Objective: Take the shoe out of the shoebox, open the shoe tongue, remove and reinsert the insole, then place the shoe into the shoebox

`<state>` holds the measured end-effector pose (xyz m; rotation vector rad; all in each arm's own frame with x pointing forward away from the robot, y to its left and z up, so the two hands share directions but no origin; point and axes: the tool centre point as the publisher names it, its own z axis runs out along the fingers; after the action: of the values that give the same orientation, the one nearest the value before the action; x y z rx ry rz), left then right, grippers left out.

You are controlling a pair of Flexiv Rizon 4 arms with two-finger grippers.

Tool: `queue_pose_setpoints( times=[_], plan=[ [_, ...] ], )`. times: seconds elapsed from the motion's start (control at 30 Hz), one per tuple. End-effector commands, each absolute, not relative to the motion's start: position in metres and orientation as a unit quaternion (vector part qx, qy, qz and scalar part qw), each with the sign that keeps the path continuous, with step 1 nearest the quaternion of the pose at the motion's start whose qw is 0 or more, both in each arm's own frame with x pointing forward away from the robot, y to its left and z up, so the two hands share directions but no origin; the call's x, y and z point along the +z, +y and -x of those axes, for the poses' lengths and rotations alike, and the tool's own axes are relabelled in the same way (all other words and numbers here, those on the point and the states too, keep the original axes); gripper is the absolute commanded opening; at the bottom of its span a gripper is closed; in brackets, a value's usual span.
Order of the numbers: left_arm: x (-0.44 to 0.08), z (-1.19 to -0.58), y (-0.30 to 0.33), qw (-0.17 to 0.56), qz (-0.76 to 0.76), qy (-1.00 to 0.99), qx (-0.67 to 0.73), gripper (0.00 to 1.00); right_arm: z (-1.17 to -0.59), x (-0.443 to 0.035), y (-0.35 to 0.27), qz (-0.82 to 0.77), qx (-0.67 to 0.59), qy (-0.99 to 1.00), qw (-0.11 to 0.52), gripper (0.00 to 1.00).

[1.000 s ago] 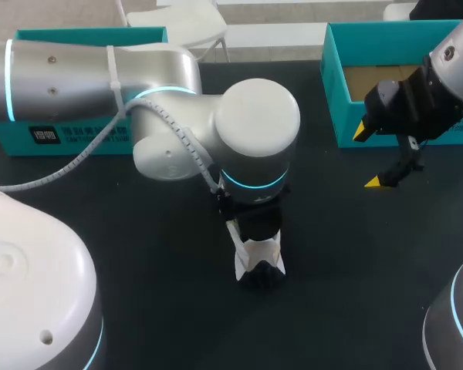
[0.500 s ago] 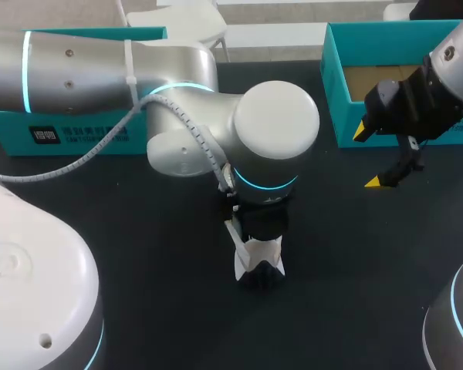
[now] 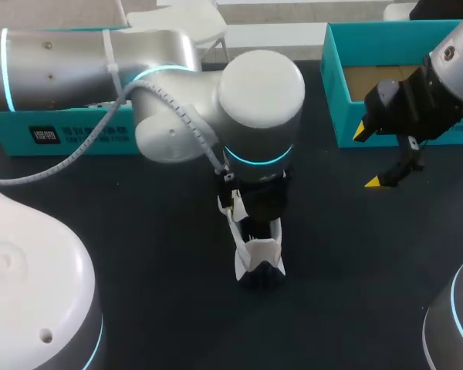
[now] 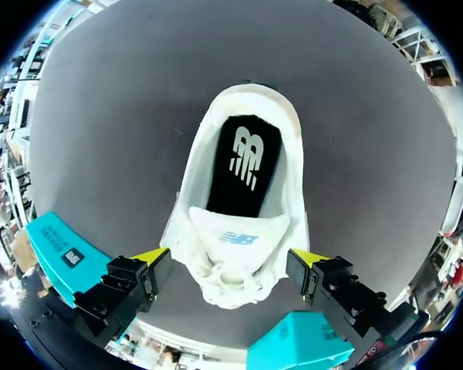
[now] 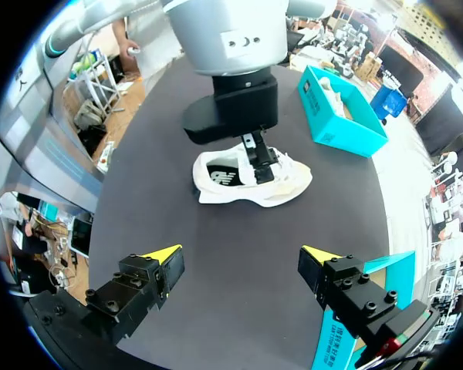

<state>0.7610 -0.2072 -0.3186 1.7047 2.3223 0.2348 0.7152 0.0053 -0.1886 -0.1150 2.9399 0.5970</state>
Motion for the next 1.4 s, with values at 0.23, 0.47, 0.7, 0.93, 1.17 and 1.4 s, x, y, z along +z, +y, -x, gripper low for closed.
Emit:
queue_pose_setpoints(
  times=[0.23,0.47,0.7,0.93,1.17,1.4],
  plan=[
    [-0.298,-0.778,-0.201,0.125,-0.583,0.799,0.076,0.71,-0.716,-0.190,0.006,0.038,0.198,0.977,0.070,1.00],
    [-0.296,-0.775,-0.205,0.119,-0.592,0.794,0.066,0.38,-0.716,-0.190,0.006,0.038,0.198,0.977,0.070,1.00],
    [-0.305,-0.762,-0.205,0.104,-0.602,0.790,0.061,0.40,-0.716,-0.190,0.006,0.038,0.198,0.977,0.070,1.00],
    [-0.317,-0.748,-0.201,0.087,-0.608,0.787,0.057,0.38,-0.716,-0.190,0.006,0.038,0.198,0.977,0.070,1.00],
    [-0.327,-0.743,-0.202,0.070,-0.610,0.787,0.058,0.40,-0.716,-0.190,0.006,0.038,0.198,0.977,0.070,1.00],
    [-0.320,-0.747,-0.199,0.073,-0.604,0.791,0.056,0.42,-0.716,-0.190,0.006,0.038,0.198,0.977,0.070,1.00]
  ],
)
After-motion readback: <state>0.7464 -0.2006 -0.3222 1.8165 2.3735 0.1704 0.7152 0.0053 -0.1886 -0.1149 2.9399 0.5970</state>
